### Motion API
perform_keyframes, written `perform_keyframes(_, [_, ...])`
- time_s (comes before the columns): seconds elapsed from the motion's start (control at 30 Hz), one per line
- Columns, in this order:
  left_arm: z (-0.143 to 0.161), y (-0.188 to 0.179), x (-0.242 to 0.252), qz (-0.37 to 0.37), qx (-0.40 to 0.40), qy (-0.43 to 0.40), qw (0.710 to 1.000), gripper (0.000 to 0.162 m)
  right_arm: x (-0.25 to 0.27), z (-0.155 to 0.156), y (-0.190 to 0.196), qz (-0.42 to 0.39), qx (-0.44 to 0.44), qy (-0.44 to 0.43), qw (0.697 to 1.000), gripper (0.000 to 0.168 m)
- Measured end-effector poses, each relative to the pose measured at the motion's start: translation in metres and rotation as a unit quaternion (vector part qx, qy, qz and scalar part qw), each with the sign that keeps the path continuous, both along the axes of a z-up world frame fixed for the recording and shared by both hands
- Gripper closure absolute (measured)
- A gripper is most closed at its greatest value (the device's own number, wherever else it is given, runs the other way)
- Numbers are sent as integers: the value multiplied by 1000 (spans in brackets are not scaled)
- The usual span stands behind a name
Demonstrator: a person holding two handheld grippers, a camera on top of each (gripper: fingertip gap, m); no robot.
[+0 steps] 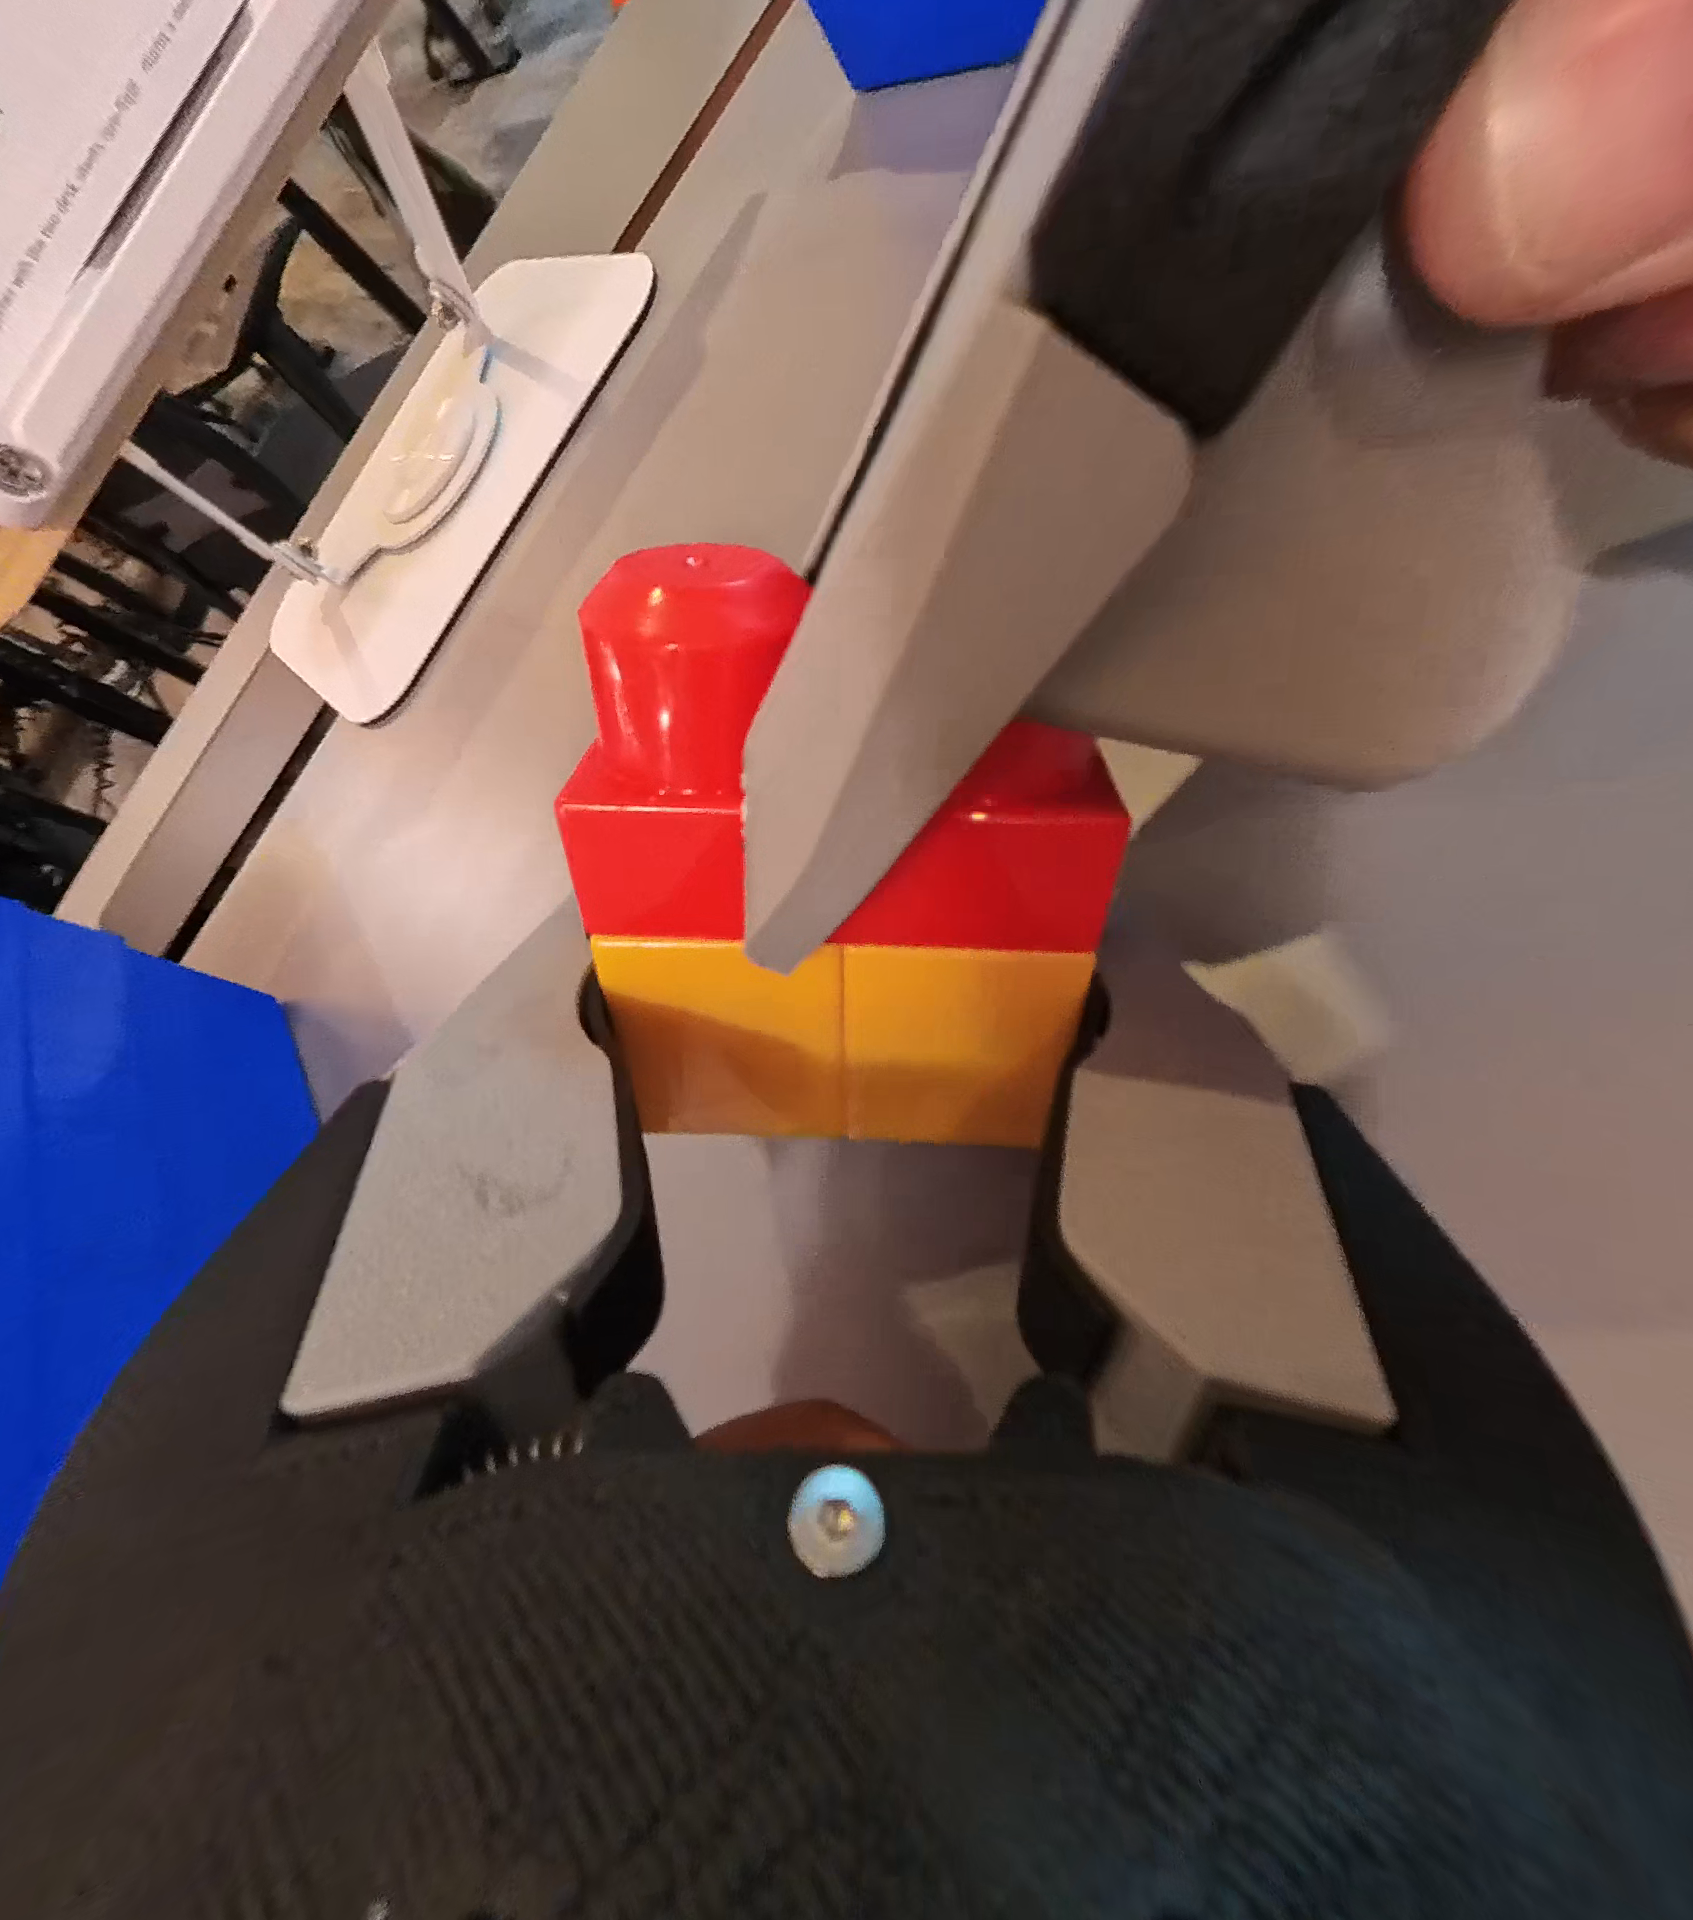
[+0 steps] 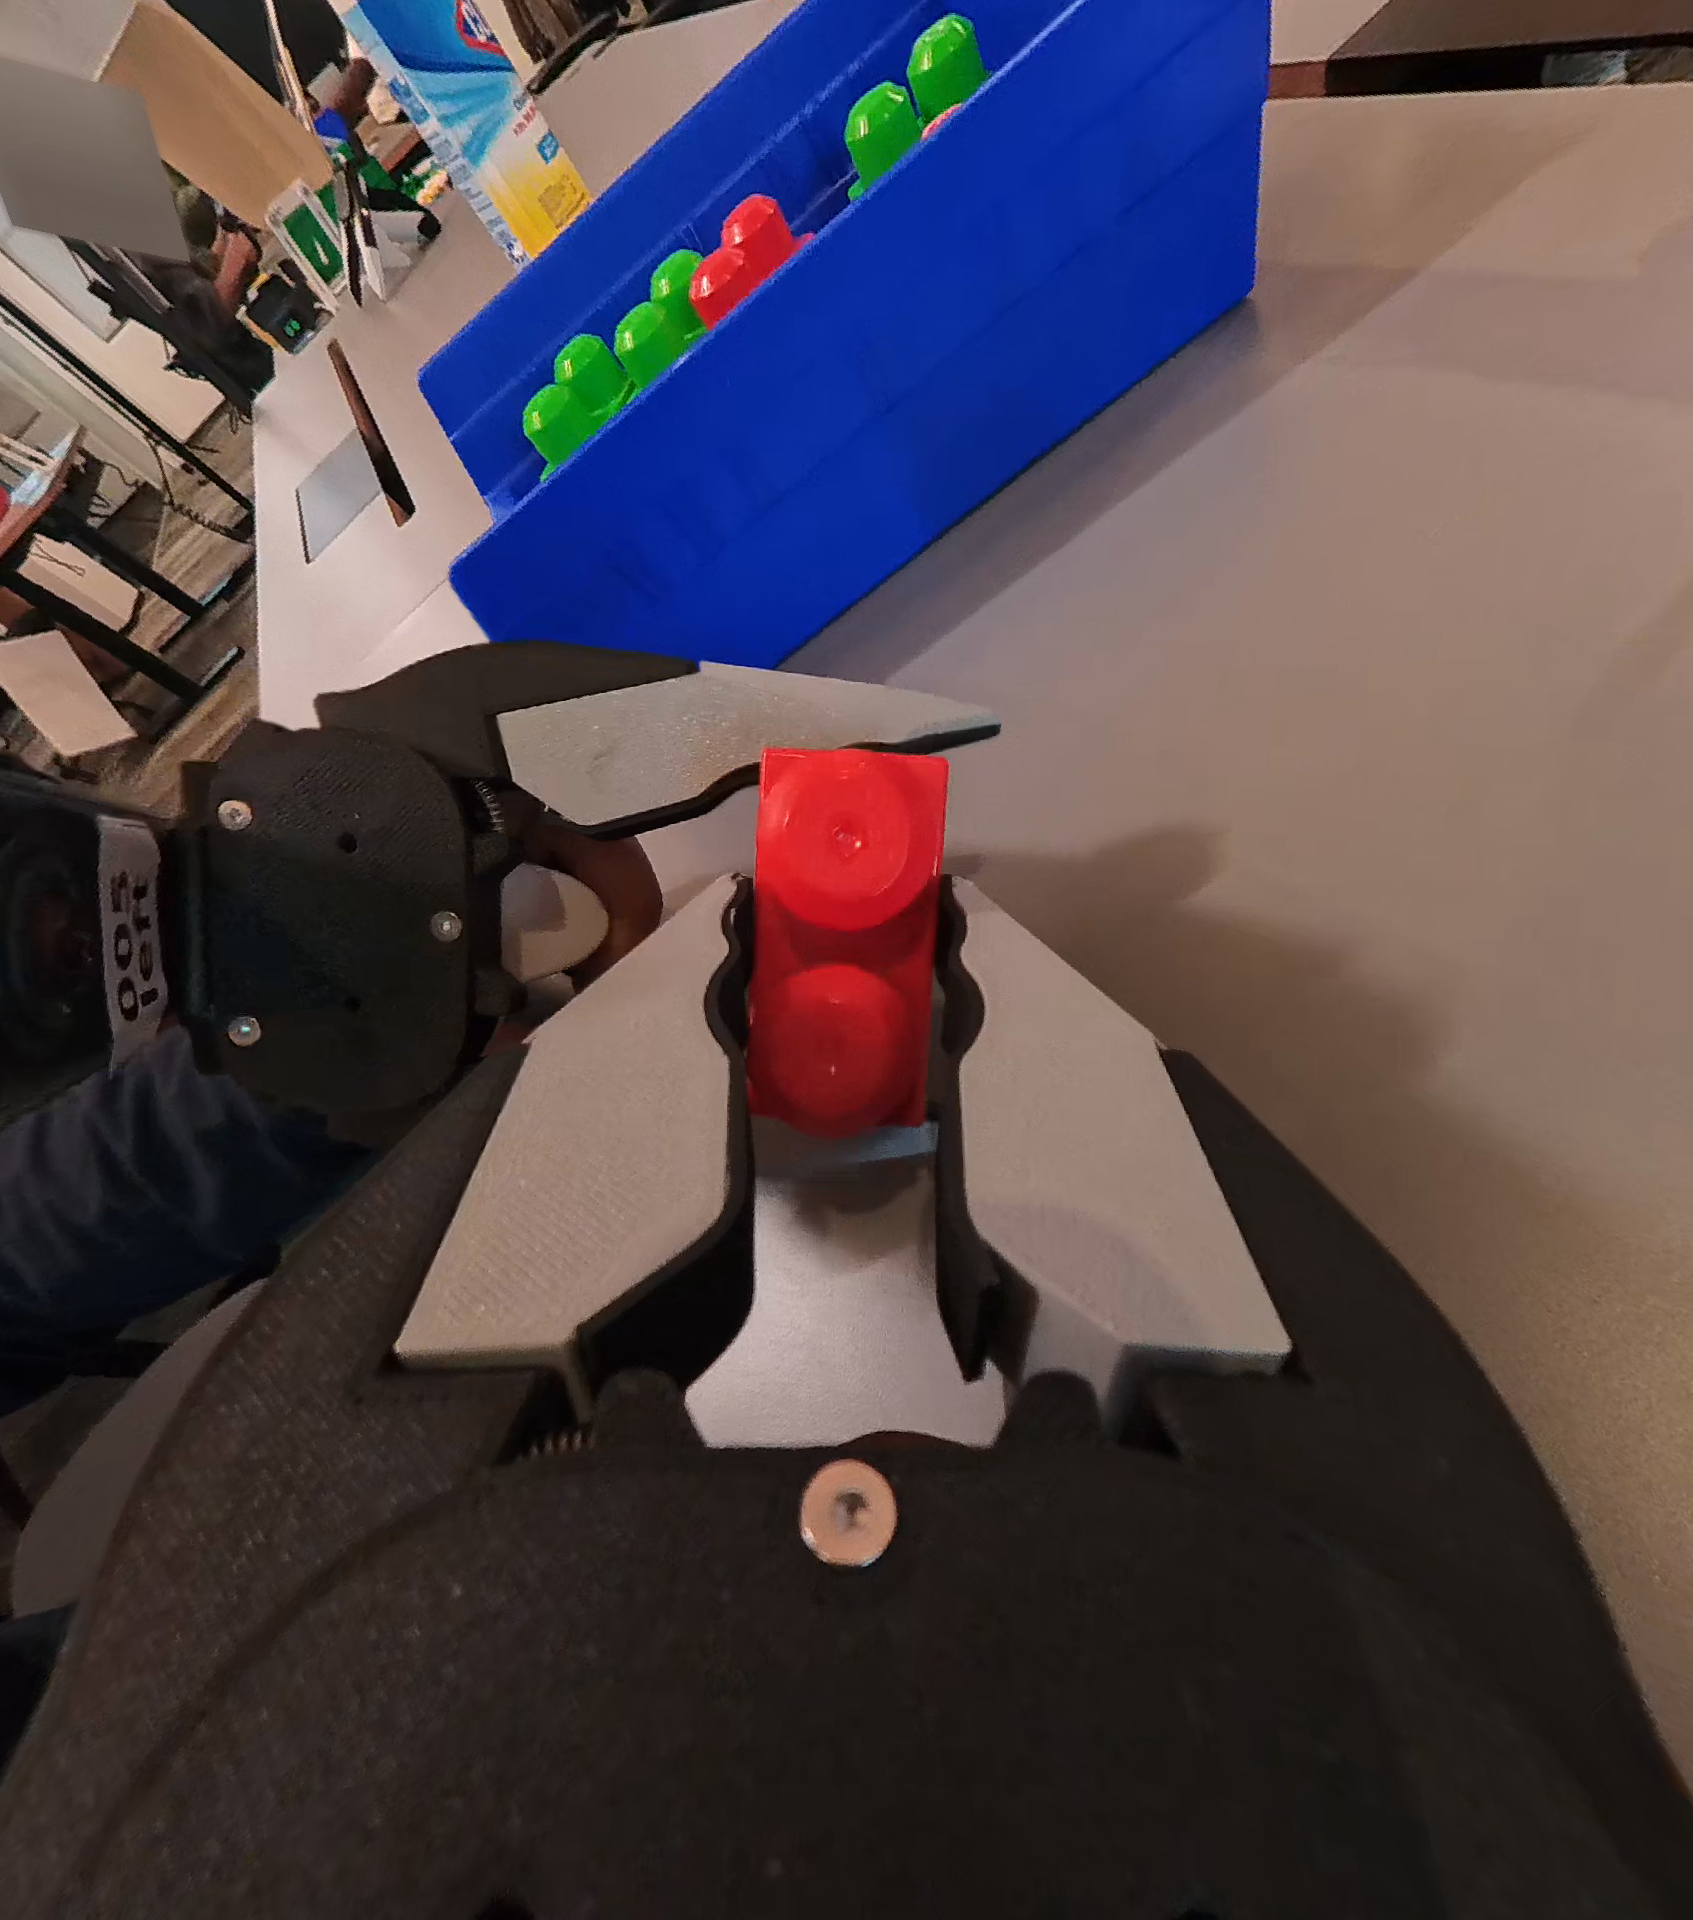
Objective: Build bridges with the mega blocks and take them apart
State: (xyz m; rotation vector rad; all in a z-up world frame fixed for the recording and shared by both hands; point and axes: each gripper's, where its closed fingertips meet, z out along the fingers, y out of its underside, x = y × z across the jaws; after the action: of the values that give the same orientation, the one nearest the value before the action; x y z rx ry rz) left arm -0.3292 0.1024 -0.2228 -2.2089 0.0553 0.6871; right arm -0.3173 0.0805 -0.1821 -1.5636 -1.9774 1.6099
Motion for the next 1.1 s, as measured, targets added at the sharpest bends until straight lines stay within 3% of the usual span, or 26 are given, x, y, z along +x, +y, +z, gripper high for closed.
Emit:
perform_keyframes(0.37, [-4, -1, 1, 10, -9, -7, 1000, 77, 1, -3, 0, 8, 17, 4, 1000, 136])
perform_keyframes(0.63, [-4, -1, 11, -31, 12, -60, 998, 77, 5, -4, -2, 36, 51, 7, 998, 135])
perform_keyframes(0.8, [-2, -4, -4, 13, -38, 51, 998, 77, 3, -5, 0, 20, 22, 0, 1000, 137])
perform_keyframes(1.1, [-1, 1, 10, -14, 18, -59, 998, 77, 4, -2, 1, 39, -24, -15, 999, 136])
